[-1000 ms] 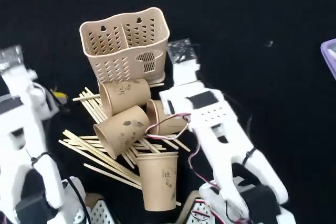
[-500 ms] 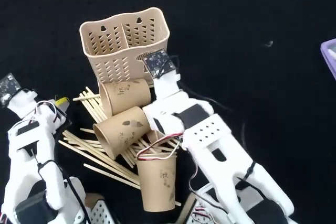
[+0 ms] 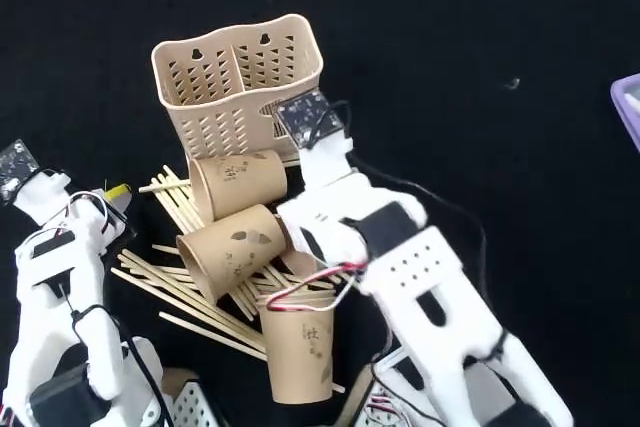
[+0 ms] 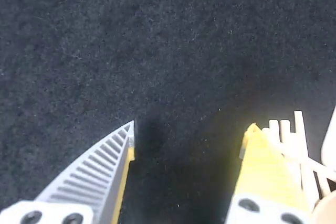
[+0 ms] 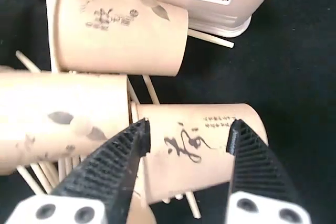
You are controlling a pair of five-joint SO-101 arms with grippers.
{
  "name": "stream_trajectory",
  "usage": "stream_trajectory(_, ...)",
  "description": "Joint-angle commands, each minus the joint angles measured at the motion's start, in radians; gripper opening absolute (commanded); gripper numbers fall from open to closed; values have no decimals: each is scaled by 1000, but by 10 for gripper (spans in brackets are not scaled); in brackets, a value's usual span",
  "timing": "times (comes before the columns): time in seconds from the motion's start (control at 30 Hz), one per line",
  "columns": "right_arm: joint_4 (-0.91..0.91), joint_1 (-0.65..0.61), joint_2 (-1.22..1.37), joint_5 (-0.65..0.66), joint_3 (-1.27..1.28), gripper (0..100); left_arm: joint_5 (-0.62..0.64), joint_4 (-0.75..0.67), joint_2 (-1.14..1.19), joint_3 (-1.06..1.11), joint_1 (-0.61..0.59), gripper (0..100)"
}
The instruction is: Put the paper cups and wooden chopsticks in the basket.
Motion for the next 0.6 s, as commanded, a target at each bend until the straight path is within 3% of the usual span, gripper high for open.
stream_trajectory(0.0, 18, 9, -85, 173, 10, 250, 11, -17, -32, -4, -4, 321)
stream_trajectory(0.1, 18, -51, -110, 276, 82, 253, 9, -17, -32, -4, -4, 321)
stream_trajectory(0.3, 18, -172, -108, 292, 116, 255, 9, -17, -32, -4, -4, 321)
stream_trajectory(0.43, 14, -127, -73, 350, 117, 255, 9, -14, -32, -4, -4, 321)
stream_trajectory(0.57, -21, 2, -13, 437, 117, 255, 9, -12, -32, -4, -4, 321)
